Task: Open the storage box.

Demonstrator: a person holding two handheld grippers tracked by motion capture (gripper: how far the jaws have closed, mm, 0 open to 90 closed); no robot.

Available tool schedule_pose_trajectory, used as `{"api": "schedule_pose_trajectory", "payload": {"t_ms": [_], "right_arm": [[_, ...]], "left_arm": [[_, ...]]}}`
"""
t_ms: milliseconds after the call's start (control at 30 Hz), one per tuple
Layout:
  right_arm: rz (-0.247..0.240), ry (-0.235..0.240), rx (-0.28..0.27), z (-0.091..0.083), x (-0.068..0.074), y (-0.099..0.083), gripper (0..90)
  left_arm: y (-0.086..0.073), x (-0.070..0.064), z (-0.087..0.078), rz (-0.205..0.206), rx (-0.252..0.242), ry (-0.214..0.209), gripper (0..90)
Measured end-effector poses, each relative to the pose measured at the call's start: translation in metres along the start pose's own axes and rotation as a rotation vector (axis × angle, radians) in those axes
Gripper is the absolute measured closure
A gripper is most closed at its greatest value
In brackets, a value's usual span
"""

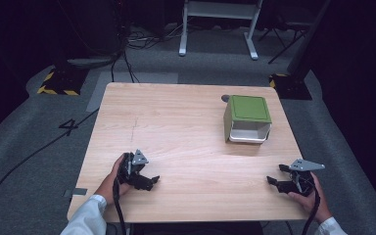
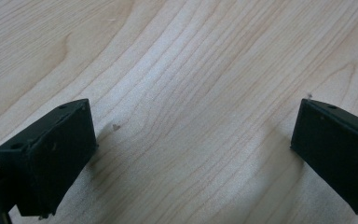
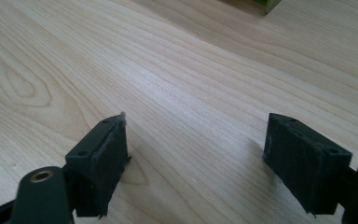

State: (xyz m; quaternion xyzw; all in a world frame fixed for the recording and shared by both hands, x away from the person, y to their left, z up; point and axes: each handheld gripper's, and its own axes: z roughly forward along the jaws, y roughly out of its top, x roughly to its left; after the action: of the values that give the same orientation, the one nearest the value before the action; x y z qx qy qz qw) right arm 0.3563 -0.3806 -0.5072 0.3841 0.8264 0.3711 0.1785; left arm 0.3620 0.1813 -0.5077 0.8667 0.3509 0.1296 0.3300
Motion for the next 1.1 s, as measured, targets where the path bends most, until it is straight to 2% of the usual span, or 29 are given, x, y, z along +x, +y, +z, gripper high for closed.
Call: {"api": "schedule_pose_trajectory", "payload": {"t_ms": [33, 267, 367, 467, 700, 767, 933, 1100], "right_arm": [[0.000, 0.000, 0.000, 0.000, 0.000, 0.000, 21.6], [-0.001, -0.002, 0.002, 0.000, 0.000, 0.000, 21.0], [-0.007, 0.004, 0.003, 0.000, 0.000, 0.001, 20.2], [-0.024, 0.001, 0.006, 0.000, 0.000, 0.003, 19.6], [-0.087, 0.047, -0.010, -0.004, 0.000, 0.013, 24.0], [-0.093, 0.046, -0.016, -0.006, 0.000, 0.016, 24.8], [-0.125, 0.050, -0.054, -0.011, 0.001, 0.037, 25.9], [-0.123, 0.063, -0.082, -0.012, 0.001, 0.051, 25.7]], "left_arm": [[-0.002, 0.000, -0.002, 0.029, -0.005, -0.021, 0.1], [-0.005, 0.001, -0.004, 0.051, -0.004, -0.043, 0.4], [-0.007, 0.003, -0.005, 0.077, -0.005, -0.068, 0.4], [-0.007, 0.003, -0.005, 0.080, -0.004, -0.069, 0.4], [-0.007, 0.003, -0.006, 0.079, -0.004, -0.069, 0.4], [-0.007, 0.003, -0.006, 0.080, -0.004, -0.069, 0.4], [-0.007, 0.003, -0.006, 0.077, -0.004, -0.066, 0.5], [-0.007, 0.003, -0.006, 0.077, -0.004, -0.067, 0.5]]}}
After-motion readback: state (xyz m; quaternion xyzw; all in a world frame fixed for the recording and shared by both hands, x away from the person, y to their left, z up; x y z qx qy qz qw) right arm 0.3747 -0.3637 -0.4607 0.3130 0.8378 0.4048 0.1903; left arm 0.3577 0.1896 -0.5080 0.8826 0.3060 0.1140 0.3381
